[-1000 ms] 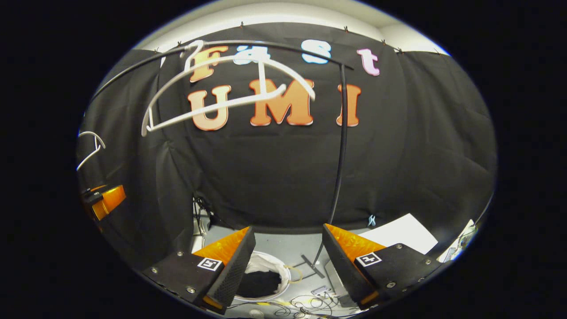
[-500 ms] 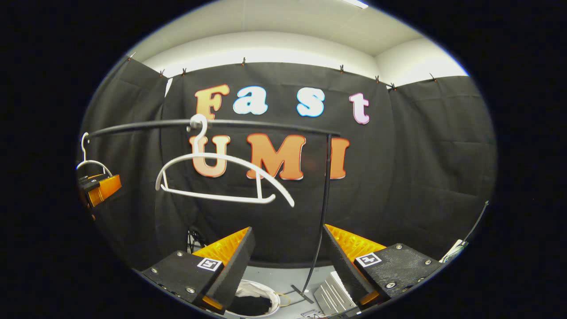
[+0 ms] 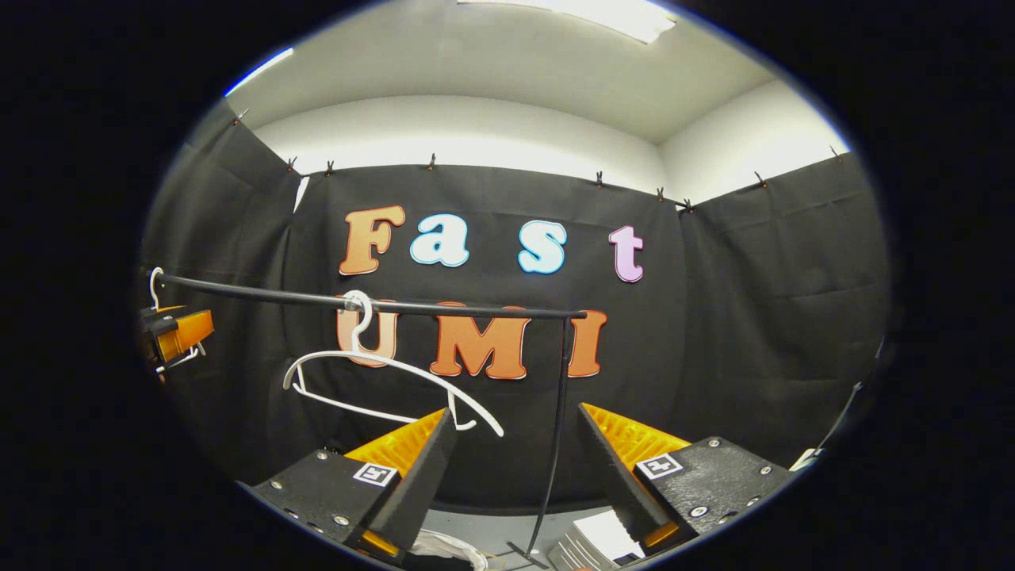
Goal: Grasp the clothes on the hanger with both hands and then place them into the laundry hamper below.
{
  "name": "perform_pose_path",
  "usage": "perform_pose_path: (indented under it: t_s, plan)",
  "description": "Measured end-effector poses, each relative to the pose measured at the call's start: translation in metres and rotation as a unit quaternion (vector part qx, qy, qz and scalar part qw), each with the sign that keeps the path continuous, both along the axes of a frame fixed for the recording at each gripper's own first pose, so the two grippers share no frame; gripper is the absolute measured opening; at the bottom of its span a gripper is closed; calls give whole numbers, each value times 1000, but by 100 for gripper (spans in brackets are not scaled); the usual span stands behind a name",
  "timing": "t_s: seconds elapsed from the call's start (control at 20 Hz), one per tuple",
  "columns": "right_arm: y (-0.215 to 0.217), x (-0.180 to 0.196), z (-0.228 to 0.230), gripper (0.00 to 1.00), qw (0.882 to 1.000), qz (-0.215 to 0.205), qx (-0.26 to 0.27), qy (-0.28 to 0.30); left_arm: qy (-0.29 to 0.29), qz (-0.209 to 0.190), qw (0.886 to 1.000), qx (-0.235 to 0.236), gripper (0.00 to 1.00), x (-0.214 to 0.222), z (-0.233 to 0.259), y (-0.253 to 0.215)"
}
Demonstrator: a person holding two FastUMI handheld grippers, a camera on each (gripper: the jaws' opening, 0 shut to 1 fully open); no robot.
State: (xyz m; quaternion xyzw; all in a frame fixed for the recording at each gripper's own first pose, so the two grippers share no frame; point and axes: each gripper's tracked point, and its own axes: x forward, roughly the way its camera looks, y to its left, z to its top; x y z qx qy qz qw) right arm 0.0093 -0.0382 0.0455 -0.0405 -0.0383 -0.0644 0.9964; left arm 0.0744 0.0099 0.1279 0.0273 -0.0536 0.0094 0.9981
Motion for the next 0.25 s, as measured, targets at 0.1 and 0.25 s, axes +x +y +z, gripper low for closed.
perform_pose_path:
  t_s: [0.1, 0.25]
  plan:
    - [1, 0, 4, 100, 1000, -3, -3, -6, -5, 1, 1000, -3, 98, 0, 3, 6]
    - [5, -1, 4, 100, 1000, -3, -4, -5, -8, 5, 1000, -4, 97, 1, 4, 12]
